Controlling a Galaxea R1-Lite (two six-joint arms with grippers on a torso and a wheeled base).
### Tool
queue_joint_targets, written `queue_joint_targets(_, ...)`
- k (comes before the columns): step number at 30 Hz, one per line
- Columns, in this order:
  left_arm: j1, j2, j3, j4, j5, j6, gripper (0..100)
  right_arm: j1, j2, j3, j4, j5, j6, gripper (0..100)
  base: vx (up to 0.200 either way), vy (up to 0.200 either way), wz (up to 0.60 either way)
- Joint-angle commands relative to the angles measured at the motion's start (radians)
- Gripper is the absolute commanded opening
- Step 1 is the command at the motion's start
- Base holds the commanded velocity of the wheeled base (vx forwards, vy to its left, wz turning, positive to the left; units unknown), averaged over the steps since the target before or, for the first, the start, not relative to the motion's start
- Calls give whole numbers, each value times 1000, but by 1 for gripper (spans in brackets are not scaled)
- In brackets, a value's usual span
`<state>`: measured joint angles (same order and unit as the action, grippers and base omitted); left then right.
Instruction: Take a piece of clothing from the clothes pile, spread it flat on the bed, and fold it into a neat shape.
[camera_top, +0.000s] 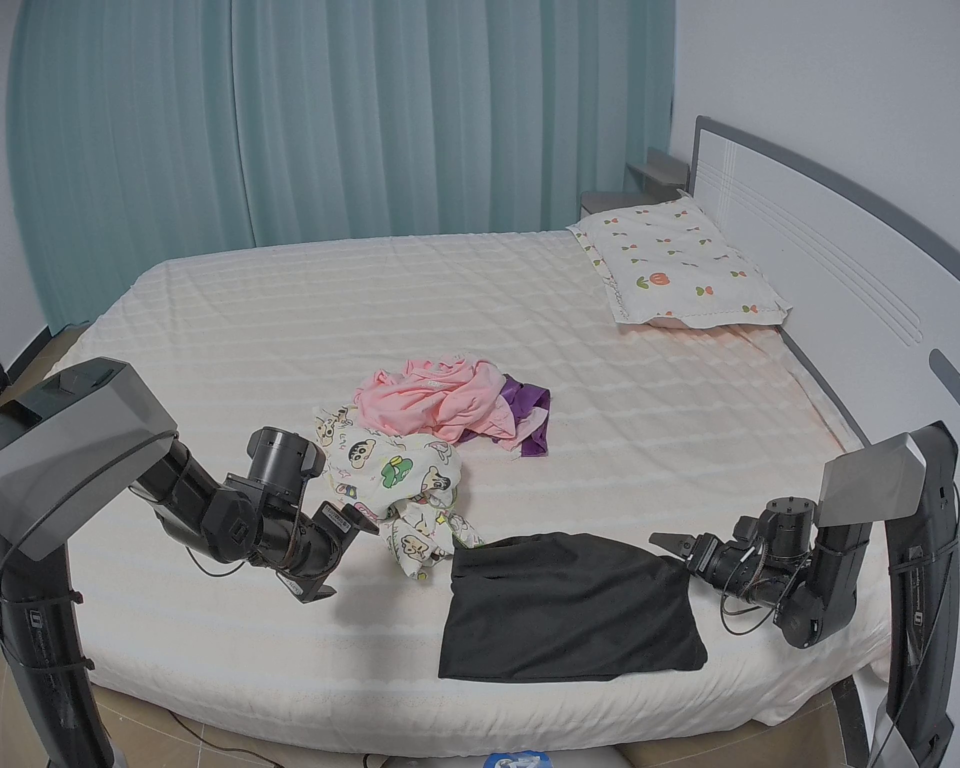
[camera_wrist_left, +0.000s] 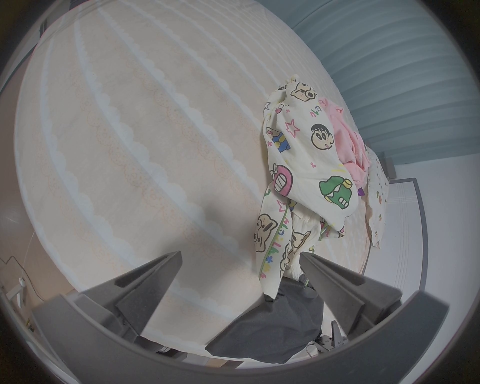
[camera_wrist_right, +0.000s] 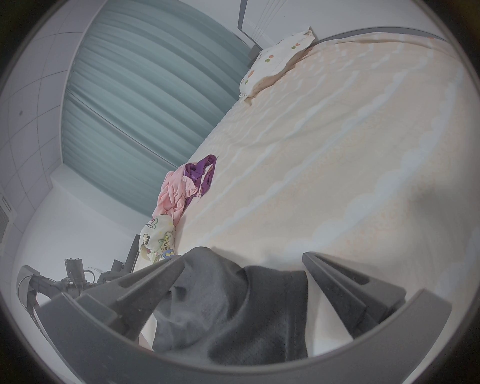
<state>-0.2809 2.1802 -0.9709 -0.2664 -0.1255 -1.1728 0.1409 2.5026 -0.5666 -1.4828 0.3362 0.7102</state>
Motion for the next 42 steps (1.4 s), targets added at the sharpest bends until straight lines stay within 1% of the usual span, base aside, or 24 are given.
queue_joint_targets(1,0,1,0,-1,1,1,100,5,25,-49,24,0,2,100,0,0,0)
queue_joint_targets(3,0,1,0,-1,1,-1,100,3,25,-65,45,0,9,100,0,0,0)
queue_joint_targets(4,0,1,0,-1,1,-1,100,3,22,-67,55,0,17,0,0,0,0)
queue_joint_targets(9,0,1,0,-1,0,-1,100,0,15,-61,53,-16,35,0,0,0,0)
queue_joint_targets(12,0,1,0,-1,1,1,100,-4,13,-56,47,-42,35,0,0,0,0)
queue_joint_targets(20,0,1,0,-1,0,1,100,-10,-4,-30,44,-48,35,0,0,0,0)
queue_joint_targets(24,0,1,0,-1,0,-1,100,-27,-31,2,32,-48,31,0,0,0,0)
queue_joint_targets(25,0,1,0,-1,0,-1,100,-33,-33,5,27,-48,28,100,0,0,0)
queue_joint_targets(29,0,1,-2,-1,0,1,100,-43,-33,20,32,-46,25,100,0,0,0)
queue_joint_targets(37,0,1,0,-1,1,-1,100,-27,-10,16,35,-43,18,100,0,0,0)
queue_joint_targets(39,0,1,-2,-1,0,1,100,-7,-11,22,35,-40,18,100,0,0,0)
queue_joint_targets(40,0,1,-2,-1,0,1,100,-4,-11,22,35,-40,20,0,0,0,0)
queue_joint_targets(42,0,1,-2,-1,0,1,100,-1,-13,19,38,-42,23,0,0,0,0)
